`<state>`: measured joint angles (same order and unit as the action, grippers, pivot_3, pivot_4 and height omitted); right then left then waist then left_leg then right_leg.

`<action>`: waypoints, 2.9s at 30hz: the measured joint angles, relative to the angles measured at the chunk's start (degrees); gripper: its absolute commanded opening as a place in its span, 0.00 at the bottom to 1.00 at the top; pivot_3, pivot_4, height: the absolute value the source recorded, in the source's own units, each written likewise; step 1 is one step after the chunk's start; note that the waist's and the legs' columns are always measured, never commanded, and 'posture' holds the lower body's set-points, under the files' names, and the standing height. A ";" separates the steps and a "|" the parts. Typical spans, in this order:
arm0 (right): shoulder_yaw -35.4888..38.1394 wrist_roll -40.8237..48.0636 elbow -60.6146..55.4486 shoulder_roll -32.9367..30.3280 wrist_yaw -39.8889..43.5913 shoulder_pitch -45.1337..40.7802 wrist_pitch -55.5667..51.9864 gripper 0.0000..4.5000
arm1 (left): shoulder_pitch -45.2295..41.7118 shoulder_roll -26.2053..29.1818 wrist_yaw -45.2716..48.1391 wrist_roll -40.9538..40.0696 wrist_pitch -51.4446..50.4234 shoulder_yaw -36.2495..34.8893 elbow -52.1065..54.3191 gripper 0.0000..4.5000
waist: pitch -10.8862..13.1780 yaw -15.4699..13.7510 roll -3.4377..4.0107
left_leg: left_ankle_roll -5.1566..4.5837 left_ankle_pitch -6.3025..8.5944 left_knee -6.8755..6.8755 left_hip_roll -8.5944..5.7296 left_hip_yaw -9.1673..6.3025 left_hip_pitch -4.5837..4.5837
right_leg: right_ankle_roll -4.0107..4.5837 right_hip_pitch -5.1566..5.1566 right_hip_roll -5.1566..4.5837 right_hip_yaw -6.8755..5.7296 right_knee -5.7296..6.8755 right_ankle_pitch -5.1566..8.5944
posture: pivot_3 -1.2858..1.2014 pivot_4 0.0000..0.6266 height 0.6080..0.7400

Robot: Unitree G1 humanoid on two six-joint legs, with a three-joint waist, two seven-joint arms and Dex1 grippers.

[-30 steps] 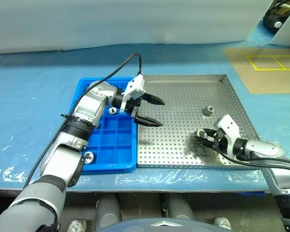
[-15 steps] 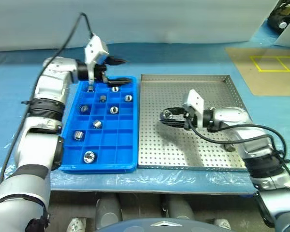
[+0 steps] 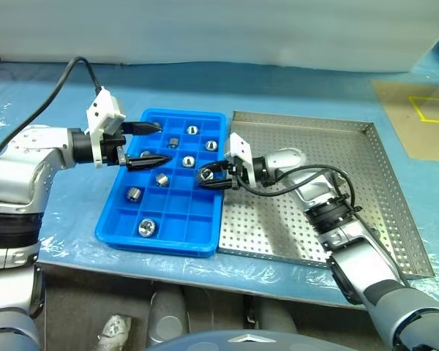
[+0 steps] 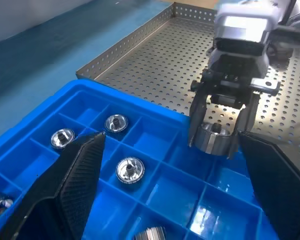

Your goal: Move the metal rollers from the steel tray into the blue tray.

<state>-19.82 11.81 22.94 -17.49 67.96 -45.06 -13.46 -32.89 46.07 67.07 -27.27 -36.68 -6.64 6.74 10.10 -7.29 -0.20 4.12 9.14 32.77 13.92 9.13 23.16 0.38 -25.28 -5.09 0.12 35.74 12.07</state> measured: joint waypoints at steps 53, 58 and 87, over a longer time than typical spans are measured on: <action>46.51 4.99 -35.67 -25.37 -20.64 53.93 -17.81 0.88 | -33.58 -37.59 18.72 14.19 36.56 19.76 -53.69 0.99 | -0.07 9.74 0.07 | -0.70 0.31 0.37 -0.27 0.14 -0.62 | -0.36 0.96 0.04 0.49 -0.82 -0.21 | 0.31 0.24 1.00; 45.16 4.84 -31.39 -25.35 -22.03 52.16 -16.19 0.88 | -33.55 -37.34 18.94 14.54 36.53 19.53 -53.58 0.99 | -0.08 9.81 0.08 | -0.97 0.46 0.38 -0.31 0.42 -0.73 | -0.36 0.96 0.03 0.77 -0.93 -0.21 | 0.32 0.24 1.00; 37.52 6.64 -23.76 -23.77 -21.94 46.49 -10.99 0.59 | -29.07 -33.31 16.95 15.01 32.16 19.29 -46.52 0.99 | -0.14 9.59 -0.12 | -1.26 0.67 0.36 -0.38 0.90 -1.19 | -0.36 1.19 -0.07 1.20 -1.07 -0.21 | 0.36 0.24 1.00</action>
<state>17.70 18.46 -0.82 -41.27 46.02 1.43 -24.44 -61.96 12.76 84.03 -12.25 -4.52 12.66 -39.78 9.96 2.30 -0.31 2.86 9.81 33.13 13.53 10.03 21.98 0.02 -24.09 -5.16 1.31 34.67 11.86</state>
